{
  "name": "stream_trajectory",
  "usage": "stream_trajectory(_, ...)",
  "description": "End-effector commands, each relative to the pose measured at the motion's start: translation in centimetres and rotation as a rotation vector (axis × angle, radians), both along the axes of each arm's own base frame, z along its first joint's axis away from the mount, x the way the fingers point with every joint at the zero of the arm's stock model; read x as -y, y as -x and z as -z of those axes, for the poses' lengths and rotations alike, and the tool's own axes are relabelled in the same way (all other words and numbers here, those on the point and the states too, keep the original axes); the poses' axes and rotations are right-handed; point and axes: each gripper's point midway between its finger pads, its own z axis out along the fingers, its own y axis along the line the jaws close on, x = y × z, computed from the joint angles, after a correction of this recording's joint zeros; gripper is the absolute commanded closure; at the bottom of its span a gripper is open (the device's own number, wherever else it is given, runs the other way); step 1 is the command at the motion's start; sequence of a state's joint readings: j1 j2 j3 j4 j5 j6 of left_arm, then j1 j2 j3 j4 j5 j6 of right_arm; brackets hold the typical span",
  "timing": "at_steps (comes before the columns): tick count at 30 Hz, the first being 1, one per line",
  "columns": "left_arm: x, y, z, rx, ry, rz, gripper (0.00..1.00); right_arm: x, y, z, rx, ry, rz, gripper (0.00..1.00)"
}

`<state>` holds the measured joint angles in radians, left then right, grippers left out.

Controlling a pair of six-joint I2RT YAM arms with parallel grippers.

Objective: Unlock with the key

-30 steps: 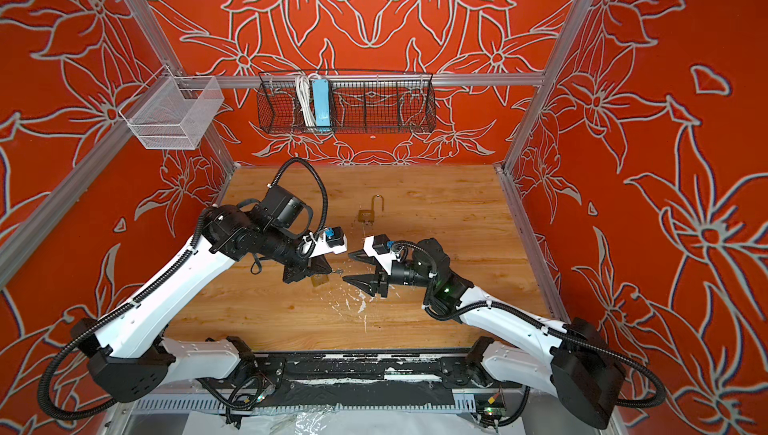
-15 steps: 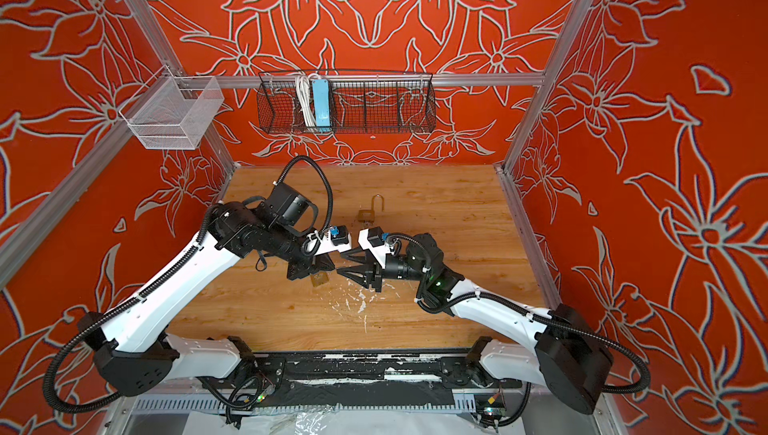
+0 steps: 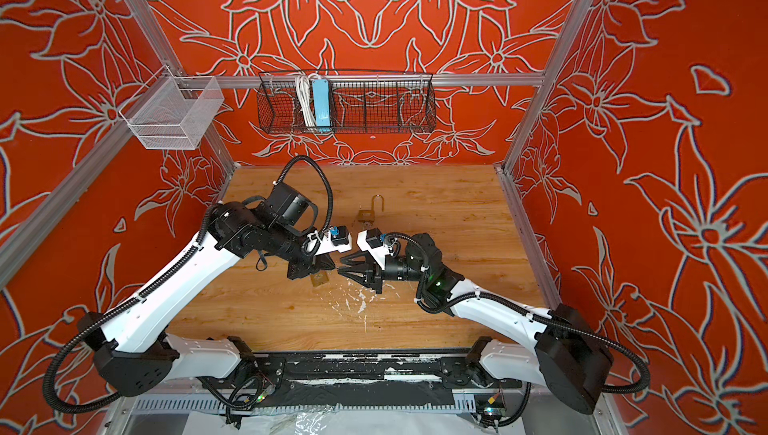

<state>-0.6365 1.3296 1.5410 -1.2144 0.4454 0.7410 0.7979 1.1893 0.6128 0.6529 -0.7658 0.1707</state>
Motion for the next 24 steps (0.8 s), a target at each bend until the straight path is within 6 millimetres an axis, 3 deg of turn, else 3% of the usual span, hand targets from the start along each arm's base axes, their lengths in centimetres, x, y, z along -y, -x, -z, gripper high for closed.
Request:
stream_trajectory(1,-0.07,0.46,-0.99,0.042,0.021,0.026,1.00,-0.13,0.27,-0.30,0.017,0.002,-0.012,0.72)
stream_trajectory(6,-0.12,0.66,-1.04,0.042,0.026,0.027,1.00,0.13,0.23,-0.24,0.019,0.003,0.003,0.81)
stream_trajectory(19,-0.19,0.98,-0.35,0.008,0.005,0.042,1.00,0.52,0.10,-0.95,0.044,0.008,0.029,0.89)
stream_trajectory(24,-0.24,1.08,-0.26,0.004,0.003,0.047,1.00,0.36,0.29,-0.97,0.047,0.020,0.012,1.00)
